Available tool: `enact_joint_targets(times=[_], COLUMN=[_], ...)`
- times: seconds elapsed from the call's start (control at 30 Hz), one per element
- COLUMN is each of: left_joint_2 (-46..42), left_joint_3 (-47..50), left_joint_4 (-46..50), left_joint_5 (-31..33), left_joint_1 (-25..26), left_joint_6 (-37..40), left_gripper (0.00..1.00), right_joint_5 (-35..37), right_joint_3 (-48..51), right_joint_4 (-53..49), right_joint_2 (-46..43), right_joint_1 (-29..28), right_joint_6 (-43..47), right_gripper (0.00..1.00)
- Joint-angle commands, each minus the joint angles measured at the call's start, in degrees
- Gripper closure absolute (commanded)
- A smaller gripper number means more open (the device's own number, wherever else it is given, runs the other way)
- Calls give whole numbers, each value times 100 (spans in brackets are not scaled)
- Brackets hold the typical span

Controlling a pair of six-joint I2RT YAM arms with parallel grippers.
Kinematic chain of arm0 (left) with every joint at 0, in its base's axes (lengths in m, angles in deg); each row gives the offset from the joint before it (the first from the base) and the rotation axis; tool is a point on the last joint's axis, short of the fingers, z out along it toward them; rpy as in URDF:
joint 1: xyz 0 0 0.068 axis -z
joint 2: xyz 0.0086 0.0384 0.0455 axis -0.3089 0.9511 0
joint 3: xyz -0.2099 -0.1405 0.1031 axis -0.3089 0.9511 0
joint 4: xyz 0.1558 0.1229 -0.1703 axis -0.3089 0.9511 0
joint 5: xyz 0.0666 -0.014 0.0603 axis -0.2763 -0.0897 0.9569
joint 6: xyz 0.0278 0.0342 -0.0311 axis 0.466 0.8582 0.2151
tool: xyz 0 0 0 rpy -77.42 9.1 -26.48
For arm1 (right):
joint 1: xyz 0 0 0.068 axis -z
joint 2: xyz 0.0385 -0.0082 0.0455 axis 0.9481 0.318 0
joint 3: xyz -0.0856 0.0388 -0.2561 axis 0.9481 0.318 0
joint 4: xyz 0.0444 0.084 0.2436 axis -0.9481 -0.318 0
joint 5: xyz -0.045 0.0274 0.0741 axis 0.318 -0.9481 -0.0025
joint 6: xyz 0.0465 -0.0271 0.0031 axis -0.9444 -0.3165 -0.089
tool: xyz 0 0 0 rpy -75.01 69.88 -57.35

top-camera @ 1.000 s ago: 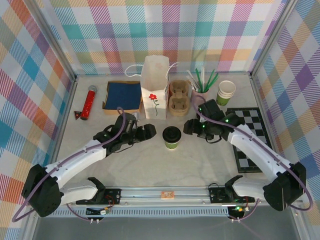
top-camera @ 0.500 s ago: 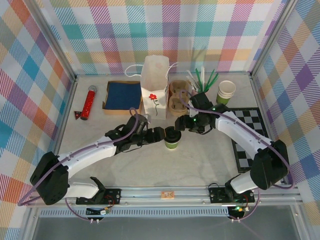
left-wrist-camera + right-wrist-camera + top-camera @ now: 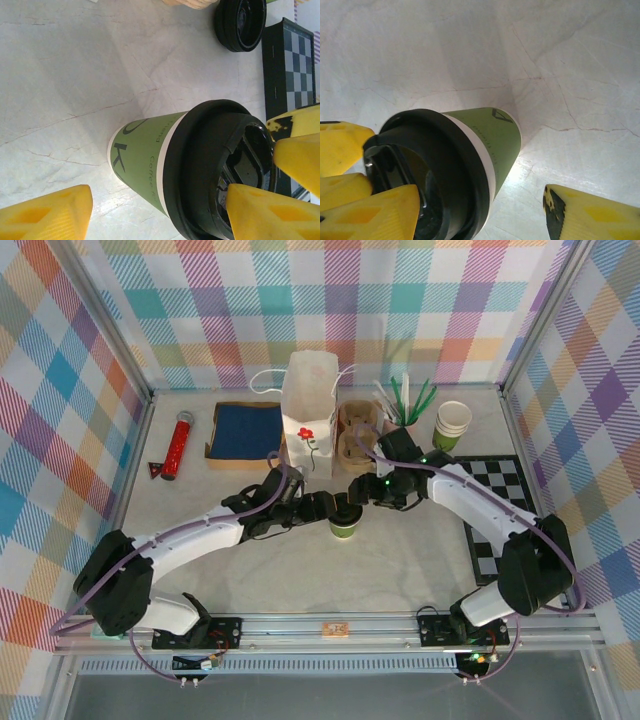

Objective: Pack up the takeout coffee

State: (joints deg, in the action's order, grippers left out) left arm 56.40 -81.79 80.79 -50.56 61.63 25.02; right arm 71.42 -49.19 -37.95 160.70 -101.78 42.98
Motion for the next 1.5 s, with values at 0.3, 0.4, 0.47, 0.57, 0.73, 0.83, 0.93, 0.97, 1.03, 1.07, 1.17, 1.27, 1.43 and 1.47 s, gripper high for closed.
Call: enact_joint_targets(times=[0.3, 0.4, 0.47, 0.57, 0.73, 0.83, 0.93, 0.97, 1.03, 1.07, 1.17, 1.27, 1.43, 1.47], left_joint_2=[158, 155, 155, 138, 169, 182, 177, 181, 198, 215, 265, 300, 432, 482], left_joint_3=[-5, 107, 202, 332, 537, 682, 787, 814, 873, 910, 979, 939, 616, 555], left_joint_4=[-83, -100, -117, -153, -208, -241, -291, -310, -388, -430, -568, -580, -472, -485], left_joint_5=[-39, -47, -45, -32, 4, 36, 78, 84, 85, 86, 52, 102, 130, 99], left_joint_1=[82, 92, 90, 110, 113, 116, 112, 113, 113, 116, 113, 111, 102, 92], left_joint_6=[-79, -132, -180, -226, -284, -303, -308, -307, -305, -294, -282, -186, 64, 82], left_gripper=[38, 39, 40, 40, 41, 42, 43, 43, 43, 44, 44, 44, 44, 44], right_joint_5=[-129, -146, -164, -164, -143, -49, 22, 53, 82, 66, 38, 38, 29, 20], right_joint_3=[659, 826, 943, 1113, 1406, 1585, 1777, 1829, 1934, 1979, 2059, 2125, 2271, 2311], right_joint_4=[351, 442, 499, 582, 732, 780, 866, 873, 934, 962, 967, 940, 946, 972], right_joint_2=[-82, -140, -159, -162, -123, -132, -199, -226, -281, -312, -422, -585, -904, -953], right_joint_1=[27, 27, 27, 27, 27, 27, 29, 27, 27, 27, 18, 1, -71, -108], right_joint_6=[-156, -229, -265, -299, -380, -452, -531, -562, -619, -652, -690, -740, -886, -914], right_gripper=[39, 40, 40, 41, 43, 44, 45, 46, 46, 47, 47, 48, 49, 49])
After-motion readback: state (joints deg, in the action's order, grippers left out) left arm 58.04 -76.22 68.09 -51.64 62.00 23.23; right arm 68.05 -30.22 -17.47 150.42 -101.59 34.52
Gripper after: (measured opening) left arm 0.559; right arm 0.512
